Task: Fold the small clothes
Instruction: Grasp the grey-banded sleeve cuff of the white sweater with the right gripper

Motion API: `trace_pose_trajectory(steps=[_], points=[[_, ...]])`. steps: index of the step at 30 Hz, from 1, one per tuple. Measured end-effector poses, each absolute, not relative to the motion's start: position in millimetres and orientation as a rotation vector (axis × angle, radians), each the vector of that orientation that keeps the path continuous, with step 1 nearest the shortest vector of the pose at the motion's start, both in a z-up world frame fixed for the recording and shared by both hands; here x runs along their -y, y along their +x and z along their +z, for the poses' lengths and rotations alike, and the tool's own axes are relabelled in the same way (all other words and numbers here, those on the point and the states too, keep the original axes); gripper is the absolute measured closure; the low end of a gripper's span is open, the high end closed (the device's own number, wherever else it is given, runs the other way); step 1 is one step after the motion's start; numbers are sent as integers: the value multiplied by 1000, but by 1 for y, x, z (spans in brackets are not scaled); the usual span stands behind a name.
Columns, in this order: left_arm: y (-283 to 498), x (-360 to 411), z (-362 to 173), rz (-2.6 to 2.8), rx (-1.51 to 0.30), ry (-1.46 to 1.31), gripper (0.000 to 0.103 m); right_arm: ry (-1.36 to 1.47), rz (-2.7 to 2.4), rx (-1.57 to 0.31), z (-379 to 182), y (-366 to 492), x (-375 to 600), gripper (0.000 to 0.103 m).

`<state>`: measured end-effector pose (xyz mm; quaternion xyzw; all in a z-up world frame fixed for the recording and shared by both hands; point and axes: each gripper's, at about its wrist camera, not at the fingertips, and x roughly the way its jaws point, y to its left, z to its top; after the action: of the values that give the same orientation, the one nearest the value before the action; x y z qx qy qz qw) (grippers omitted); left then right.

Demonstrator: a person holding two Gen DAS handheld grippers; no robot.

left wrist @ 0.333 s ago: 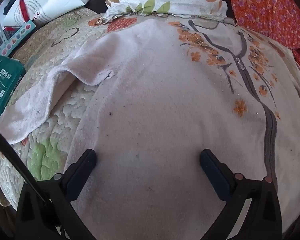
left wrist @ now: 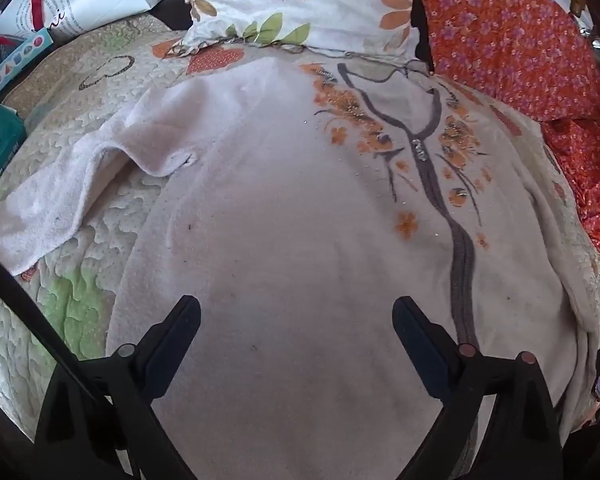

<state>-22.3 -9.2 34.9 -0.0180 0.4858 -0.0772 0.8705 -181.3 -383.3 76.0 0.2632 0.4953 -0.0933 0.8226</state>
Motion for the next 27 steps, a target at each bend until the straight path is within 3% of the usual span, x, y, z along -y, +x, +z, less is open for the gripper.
trace_pose_trajectory(steps=[7,8,9,10,13,17,20,23,27], points=[[-18,5,38,-186,-1018,-71,7,477,-104,-1058,83,-198,336,36],[-18,5,38,-183,-1017,-72,7,456,-105,-1077,80,-194,331,43],[-18,4,37,-181,-1014,-69,7,432,-105,-1103,76,-192,328,85],[-19,4,38,-177,-1008,-63,7,406,-109,-1142,72,-187,326,98],[-19,4,42,-179,-990,-65,7,233,-203,-1103,108,-171,334,99],[-18,4,47,-182,-968,-80,7,-15,-415,-887,204,-146,368,99],[-16,5,48,-186,-973,-85,7,-86,-483,-794,236,-135,380,98],[-17,4,46,-191,-975,-86,7,-92,-521,-848,217,-130,395,90],[-18,0,44,-188,-987,-101,7,98,-523,-1003,154,-147,424,89]])
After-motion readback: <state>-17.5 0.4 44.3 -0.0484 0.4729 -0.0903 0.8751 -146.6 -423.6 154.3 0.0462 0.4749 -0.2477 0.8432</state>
